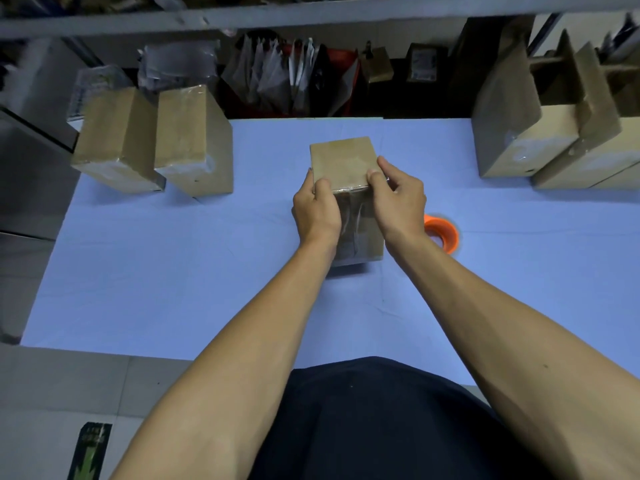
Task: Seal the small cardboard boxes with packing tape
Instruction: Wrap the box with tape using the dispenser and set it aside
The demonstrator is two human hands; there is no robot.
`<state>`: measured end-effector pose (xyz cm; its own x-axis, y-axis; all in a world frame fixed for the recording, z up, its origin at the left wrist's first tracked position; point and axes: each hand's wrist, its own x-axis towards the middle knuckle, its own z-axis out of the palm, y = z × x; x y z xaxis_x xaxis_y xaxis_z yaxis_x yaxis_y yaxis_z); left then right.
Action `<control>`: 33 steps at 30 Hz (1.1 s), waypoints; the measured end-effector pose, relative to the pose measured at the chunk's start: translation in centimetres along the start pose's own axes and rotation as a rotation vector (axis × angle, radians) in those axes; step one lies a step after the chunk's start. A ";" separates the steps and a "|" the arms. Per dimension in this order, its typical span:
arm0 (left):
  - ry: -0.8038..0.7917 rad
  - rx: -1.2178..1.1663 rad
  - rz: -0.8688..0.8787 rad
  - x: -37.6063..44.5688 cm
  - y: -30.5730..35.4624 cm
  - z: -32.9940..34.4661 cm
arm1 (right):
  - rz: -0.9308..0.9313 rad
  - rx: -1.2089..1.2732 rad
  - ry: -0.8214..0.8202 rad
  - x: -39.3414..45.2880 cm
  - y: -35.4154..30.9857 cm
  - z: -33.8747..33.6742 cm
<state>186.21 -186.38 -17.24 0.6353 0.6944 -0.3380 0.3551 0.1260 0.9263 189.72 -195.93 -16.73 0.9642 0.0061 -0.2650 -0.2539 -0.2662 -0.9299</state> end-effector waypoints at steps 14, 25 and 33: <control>-0.305 0.182 -0.197 1.0 2.3 -2.8 | 0.011 -0.140 -0.158 0.5 -0.4 -1.6; -0.366 0.110 -0.225 -1.2 -6.2 -3.6 | 0.201 -0.047 -0.404 -1.7 8.4 -1.1; -0.444 0.069 -0.174 -3.7 -8.7 -6.0 | 0.165 0.021 -0.441 -4.1 10.9 -1.8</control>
<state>176.69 -185.78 -23.04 0.7887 0.2953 -0.5392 0.5170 0.1560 0.8416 183.18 -200.56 -25.33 0.7874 0.3755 -0.4889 -0.4072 -0.2786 -0.8698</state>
